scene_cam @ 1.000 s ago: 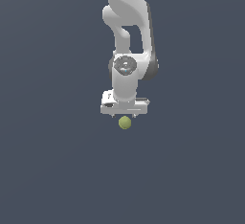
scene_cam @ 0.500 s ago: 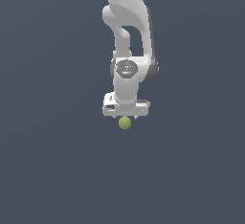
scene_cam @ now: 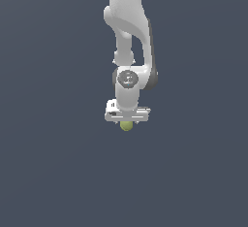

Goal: Pick up the object and move it to a goal position.

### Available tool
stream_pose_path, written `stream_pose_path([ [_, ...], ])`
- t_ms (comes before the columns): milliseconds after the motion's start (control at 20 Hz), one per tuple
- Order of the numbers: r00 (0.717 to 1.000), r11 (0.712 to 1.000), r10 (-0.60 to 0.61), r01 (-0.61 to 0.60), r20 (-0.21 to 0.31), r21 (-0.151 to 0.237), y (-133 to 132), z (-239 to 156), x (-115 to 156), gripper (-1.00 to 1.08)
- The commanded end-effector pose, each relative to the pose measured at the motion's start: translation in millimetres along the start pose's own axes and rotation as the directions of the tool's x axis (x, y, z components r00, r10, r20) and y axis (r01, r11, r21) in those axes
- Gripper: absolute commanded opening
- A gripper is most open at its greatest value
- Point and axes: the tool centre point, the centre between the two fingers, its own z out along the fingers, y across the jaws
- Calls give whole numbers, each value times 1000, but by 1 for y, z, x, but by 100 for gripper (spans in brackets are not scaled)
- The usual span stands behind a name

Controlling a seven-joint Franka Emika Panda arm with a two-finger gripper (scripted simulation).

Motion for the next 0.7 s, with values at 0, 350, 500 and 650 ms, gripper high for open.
stream_pose_path([
  [0,1000,1000,0,0,-1,0,0,9,0,100],
  [350,1000,1000,0,0,-1,0,0,12,1,-100],
  [500,1000,1000,0,0,-1,0,0,12,1,-100],
  [650,1000,1000,0,0,-1,0,0,12,1,-100],
])
